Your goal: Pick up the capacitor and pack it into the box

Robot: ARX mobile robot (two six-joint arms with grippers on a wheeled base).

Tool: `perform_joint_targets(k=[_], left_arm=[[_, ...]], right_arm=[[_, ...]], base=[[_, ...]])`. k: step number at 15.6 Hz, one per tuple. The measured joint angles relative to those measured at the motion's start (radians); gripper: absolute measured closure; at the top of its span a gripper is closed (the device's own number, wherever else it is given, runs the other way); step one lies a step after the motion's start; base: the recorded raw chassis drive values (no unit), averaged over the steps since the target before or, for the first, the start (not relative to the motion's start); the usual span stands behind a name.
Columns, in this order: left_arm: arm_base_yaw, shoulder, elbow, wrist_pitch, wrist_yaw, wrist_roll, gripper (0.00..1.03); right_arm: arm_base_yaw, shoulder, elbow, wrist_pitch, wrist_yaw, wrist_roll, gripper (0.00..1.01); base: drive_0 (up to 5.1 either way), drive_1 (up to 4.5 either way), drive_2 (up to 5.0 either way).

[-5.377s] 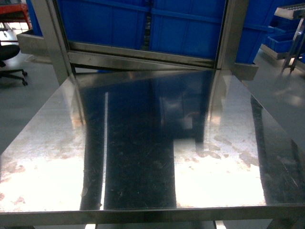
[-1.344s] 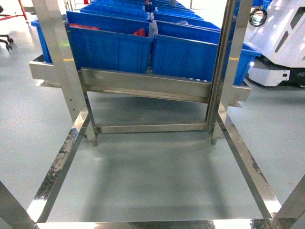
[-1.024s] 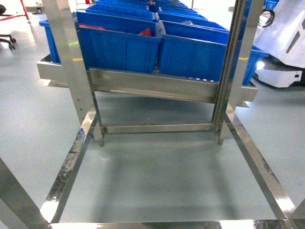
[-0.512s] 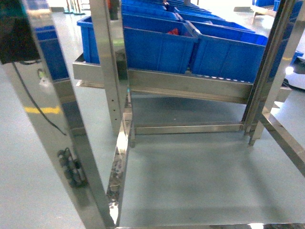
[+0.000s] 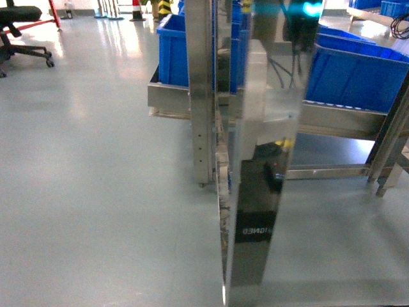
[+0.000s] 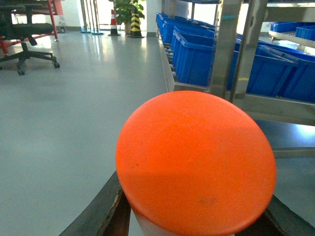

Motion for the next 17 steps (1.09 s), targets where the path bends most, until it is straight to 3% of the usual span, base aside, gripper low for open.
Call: perform_joint_targets(k=[17], left_arm=[[0.0, 0.0, 0.0, 0.001, 0.0, 0.0, 0.59]], right_arm=[[0.0, 0.0, 0.0, 0.002, 0.0, 0.0, 0.03]], base=[[-4.9, 2.46, 2.5]])
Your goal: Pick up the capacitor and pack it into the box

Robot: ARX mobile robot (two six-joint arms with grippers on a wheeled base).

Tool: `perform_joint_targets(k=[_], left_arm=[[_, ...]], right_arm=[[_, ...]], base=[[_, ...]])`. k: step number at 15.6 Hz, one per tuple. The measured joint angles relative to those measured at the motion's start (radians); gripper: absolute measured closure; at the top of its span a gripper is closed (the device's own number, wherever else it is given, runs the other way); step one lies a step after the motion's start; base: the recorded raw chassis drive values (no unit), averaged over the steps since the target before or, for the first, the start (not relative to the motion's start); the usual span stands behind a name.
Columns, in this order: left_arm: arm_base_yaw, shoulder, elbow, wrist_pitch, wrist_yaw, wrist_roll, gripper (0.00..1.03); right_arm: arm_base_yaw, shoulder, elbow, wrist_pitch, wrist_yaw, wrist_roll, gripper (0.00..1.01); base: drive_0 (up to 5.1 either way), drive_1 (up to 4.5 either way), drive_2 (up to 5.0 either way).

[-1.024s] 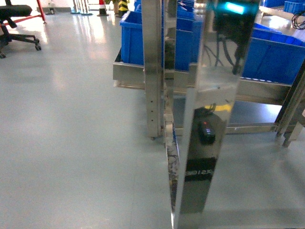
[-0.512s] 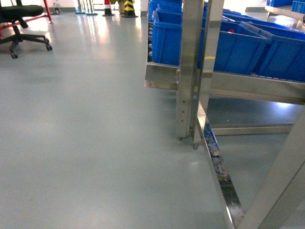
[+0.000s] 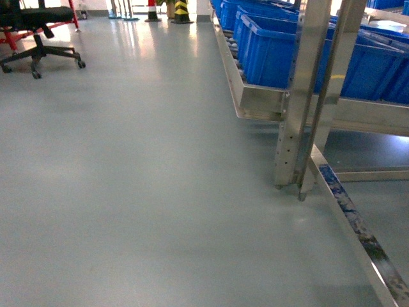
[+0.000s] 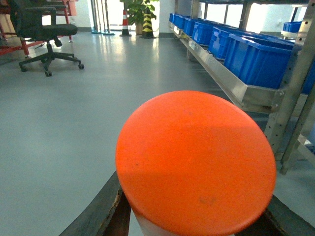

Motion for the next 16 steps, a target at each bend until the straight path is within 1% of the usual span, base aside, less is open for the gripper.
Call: perform_joint_targets(k=[16], left_arm=[[0.0, 0.0, 0.0, 0.001, 0.0, 0.0, 0.59]], right_arm=[[0.0, 0.0, 0.0, 0.0, 0.0, 0.0, 0.03]], base=[[-5.0, 2.43, 2.4]])
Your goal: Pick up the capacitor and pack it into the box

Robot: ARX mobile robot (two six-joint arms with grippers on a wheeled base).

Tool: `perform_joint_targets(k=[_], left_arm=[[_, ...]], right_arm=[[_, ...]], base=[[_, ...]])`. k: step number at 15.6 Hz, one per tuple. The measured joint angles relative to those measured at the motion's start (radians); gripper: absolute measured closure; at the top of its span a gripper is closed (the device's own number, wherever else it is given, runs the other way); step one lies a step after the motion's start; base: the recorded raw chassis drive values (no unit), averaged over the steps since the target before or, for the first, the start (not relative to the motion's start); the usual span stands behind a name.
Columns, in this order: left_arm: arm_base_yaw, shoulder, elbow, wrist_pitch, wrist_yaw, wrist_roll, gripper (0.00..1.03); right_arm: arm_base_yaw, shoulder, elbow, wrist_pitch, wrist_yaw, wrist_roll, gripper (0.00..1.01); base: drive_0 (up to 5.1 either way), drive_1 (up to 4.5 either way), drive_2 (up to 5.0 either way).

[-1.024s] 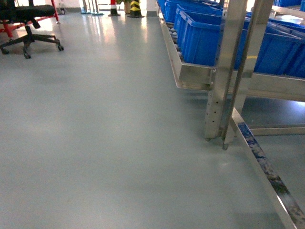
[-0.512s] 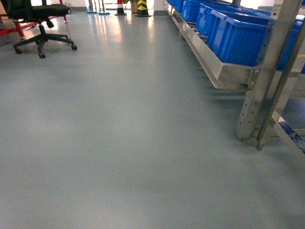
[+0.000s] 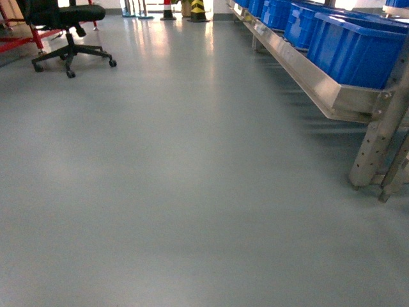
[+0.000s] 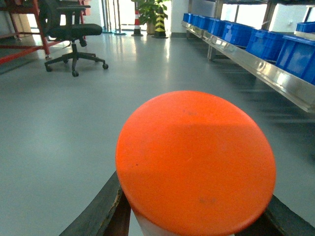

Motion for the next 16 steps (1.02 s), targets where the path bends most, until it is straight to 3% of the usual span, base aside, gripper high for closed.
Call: perform_joint_targets(k=[16], left_arm=[[0.0, 0.0, 0.0, -0.001, 0.0, 0.0, 0.59]], right_arm=[[0.0, 0.0, 0.0, 0.002, 0.0, 0.0, 0.03]], base=[[-5.0, 2.47, 2.5]])
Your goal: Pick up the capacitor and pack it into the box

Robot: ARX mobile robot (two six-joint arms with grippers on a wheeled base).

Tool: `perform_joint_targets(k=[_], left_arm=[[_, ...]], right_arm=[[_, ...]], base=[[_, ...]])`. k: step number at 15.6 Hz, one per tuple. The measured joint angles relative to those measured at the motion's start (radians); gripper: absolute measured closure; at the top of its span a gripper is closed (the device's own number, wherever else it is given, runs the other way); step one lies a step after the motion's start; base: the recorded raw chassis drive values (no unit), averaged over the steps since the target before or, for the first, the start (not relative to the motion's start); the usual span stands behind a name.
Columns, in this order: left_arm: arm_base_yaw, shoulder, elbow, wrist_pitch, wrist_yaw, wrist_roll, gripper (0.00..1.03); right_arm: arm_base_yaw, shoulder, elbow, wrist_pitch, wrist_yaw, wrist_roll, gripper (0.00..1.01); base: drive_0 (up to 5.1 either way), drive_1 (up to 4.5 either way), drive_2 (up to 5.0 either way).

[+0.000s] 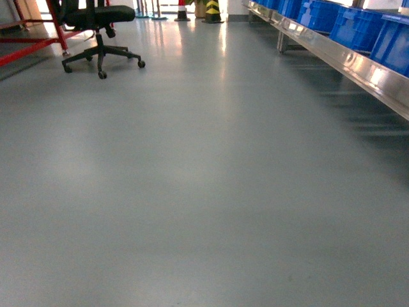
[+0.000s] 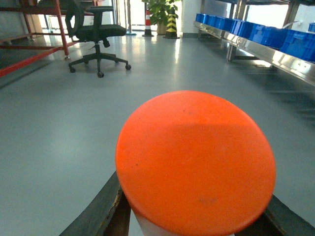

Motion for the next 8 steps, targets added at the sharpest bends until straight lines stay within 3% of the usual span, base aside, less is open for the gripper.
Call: perform_joint_targets(k=[8], left_arm=[[0.0, 0.0, 0.0, 0.0, 0.001, 0.0, 0.59]], right_arm=[[0.0, 0.0, 0.0, -0.001, 0.0, 0.0, 0.03]], base=[[-5.1, 2.35, 2.4]])
